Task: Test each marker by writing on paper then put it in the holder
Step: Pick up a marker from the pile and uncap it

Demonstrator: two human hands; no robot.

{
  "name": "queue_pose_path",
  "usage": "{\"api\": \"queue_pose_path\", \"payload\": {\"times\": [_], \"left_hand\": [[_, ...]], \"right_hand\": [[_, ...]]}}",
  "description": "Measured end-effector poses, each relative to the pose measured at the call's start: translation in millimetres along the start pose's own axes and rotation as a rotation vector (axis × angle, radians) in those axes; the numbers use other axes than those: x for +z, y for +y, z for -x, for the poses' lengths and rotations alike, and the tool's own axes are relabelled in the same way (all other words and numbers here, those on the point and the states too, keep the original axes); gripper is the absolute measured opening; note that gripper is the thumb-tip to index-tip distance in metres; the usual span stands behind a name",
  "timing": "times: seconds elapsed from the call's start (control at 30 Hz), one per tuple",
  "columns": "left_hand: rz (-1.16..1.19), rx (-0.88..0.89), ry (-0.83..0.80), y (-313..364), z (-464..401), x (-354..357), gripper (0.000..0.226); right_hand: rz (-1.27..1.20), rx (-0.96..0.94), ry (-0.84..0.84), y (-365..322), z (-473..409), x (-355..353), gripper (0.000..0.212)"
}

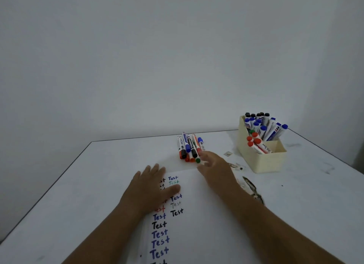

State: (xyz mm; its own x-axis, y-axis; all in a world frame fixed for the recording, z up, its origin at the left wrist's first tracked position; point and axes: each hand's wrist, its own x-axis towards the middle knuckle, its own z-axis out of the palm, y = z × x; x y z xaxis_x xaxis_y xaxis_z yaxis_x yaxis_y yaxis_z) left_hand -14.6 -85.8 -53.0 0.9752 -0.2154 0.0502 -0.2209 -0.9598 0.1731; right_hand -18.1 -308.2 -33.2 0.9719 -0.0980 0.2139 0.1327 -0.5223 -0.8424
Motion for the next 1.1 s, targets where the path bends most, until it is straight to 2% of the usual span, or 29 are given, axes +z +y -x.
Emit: {"api": "queue_pose_path", "payload": {"times": [0.13, 0.2, 0.33, 0.43, 0.6, 0.73, 0.93, 1.1], "left_hand": [[0.138, -0.062, 0.014, -3.6, -4.4, -4.6, 0.099], [0.184, -0.082, 0.049, -7.3, -9.8, -6.8, 0.088], [0.112, -0.169, 0.14, -0.3, -31.3, -13.7, 0.068], [0.308, -0.173, 0.152, 12.7, -55.4, -20.0, 0.058], [0.129, -0.08, 0.187, 37.0, -84.2, -24.3, 0.051], [0.171, -0.101, 0.175, 43.1, -93.7, -15.1, 0.043], [0.097, -0.042, 0.337, 43.2, -98.3, -2.8, 0.036], [0.025, 0.019, 0.396, 37.7, -97.9, 4.2, 0.038]], "right_hand": [[-0.157, 0.072, 0.074, 12.9, 1.5, 1.3, 0.035], [-0.158, 0.069, 0.047, 12.7, 1.4, 1.6, 0.034], [-0.162, 0.072, 0.023, 14.9, -0.2, 1.9, 0.032], [-0.161, 0.066, 0.014, 15.6, -2.0, 1.5, 0.033], [-0.158, 0.052, -0.017, 19.1, -5.2, 2.3, 0.034], [-0.167, 0.037, -0.03, 19.6, -6.4, 2.3, 0.033], [-0.148, 0.019, -0.044, 18.2, -7.1, 1.4, 0.033], [-0.15, 0.019, -0.044, 19.7, -7.3, 0.9, 0.032]]}}
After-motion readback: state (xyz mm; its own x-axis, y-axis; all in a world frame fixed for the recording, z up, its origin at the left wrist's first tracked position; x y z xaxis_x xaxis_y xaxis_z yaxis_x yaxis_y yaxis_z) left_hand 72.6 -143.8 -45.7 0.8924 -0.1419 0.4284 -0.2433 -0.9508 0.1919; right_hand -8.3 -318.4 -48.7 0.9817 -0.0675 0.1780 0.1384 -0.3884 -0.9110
